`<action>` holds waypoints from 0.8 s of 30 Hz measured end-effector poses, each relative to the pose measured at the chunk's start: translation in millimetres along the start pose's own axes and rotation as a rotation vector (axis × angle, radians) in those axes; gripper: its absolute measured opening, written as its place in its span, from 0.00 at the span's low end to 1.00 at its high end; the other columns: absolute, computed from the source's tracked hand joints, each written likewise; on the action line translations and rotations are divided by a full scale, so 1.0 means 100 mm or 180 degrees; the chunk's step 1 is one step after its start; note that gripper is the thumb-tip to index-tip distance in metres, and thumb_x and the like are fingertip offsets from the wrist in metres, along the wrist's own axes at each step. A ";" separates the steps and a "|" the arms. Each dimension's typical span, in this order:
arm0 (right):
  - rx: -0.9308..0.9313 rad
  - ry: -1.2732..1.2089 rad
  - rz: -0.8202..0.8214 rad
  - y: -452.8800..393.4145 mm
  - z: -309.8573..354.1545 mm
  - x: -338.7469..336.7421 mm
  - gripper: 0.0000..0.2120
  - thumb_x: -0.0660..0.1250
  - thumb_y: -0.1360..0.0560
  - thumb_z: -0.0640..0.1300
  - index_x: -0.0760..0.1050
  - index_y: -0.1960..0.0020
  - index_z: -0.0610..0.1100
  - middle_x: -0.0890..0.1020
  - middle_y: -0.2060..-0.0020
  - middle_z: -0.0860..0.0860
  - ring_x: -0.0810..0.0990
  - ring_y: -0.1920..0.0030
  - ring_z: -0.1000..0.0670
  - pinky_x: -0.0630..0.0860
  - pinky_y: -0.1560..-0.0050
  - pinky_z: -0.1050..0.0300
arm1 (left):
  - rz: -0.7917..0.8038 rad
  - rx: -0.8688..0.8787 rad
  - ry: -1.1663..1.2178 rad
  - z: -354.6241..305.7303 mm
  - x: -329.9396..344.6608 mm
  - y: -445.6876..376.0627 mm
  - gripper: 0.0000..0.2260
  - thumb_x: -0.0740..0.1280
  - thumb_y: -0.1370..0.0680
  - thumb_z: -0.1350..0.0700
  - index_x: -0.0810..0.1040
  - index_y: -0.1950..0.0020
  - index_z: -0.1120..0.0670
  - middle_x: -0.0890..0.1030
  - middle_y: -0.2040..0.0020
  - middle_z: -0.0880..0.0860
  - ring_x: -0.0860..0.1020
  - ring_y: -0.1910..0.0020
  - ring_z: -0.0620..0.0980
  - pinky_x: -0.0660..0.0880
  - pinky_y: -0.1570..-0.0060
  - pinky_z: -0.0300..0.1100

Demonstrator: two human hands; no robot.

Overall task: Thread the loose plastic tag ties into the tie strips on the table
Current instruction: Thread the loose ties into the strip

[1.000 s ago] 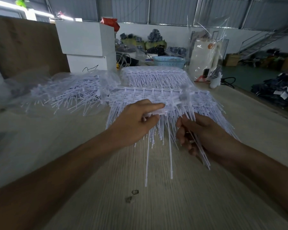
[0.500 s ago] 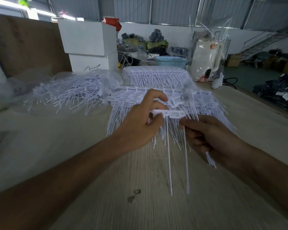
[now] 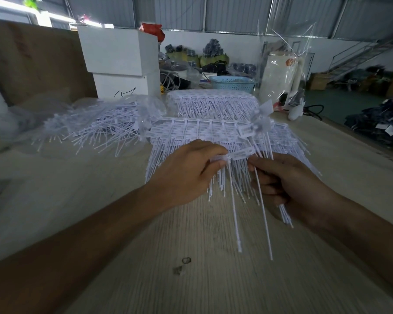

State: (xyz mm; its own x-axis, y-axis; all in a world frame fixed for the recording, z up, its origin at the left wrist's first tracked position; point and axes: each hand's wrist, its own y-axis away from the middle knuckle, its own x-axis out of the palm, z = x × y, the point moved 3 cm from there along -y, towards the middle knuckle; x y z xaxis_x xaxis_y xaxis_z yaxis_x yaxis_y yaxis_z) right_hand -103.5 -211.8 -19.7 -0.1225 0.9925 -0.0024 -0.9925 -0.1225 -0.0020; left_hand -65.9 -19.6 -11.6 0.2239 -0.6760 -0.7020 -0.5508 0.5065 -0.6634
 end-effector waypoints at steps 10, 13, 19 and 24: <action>-0.0143 0.0073 0.0102 0.00 0.01 0.03 0.14 0.64 0.20 0.46 0.72 0.64 0.45 0.58 0.74 0.53 0.53 0.75 0.54 0.50 0.76 0.63 | 0.0202 -0.1213 0.1861 0.08 0.03 -0.03 0.09 0.64 0.19 0.63 0.81 0.56 0.57 0.81 0.65 0.52 0.78 0.68 0.50 0.72 0.70 0.41; -0.0159 0.0092 0.0135 0.01 0.02 0.03 0.14 0.64 0.20 0.46 0.72 0.64 0.45 0.59 0.74 0.53 0.54 0.76 0.54 0.51 0.77 0.63 | 0.0279 -0.1401 0.2333 0.08 0.04 -0.03 0.12 0.64 0.19 0.64 0.80 0.60 0.57 0.80 0.65 0.56 0.76 0.69 0.51 0.71 0.71 0.42; -0.0217 0.0290 0.0123 0.01 0.00 0.04 0.12 0.64 0.20 0.45 0.75 0.62 0.45 0.61 0.74 0.53 0.57 0.75 0.55 0.51 0.75 0.59 | 0.0177 -0.1759 0.2975 0.11 0.08 0.01 0.14 0.62 0.17 0.60 0.80 0.61 0.58 0.77 0.70 0.56 0.73 0.73 0.50 0.68 0.72 0.40; -0.0125 0.0169 0.0074 -0.01 -0.02 0.03 0.13 0.64 0.19 0.47 0.74 0.62 0.46 0.58 0.72 0.51 0.55 0.74 0.54 0.49 0.74 0.60 | 0.0073 -0.1664 0.2877 0.15 0.06 0.00 0.10 0.64 0.18 0.60 0.82 0.56 0.55 0.78 0.70 0.55 0.73 0.74 0.50 0.69 0.73 0.40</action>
State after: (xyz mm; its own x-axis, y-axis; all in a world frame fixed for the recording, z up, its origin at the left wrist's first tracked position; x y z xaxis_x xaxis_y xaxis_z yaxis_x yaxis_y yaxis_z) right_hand -102.4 -209.1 -21.6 -0.1441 0.9880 -0.0560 -0.9884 -0.1464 -0.0404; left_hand -52.0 -15.9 -19.7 -0.3573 -0.9269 -0.1147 -0.8749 0.3751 -0.3064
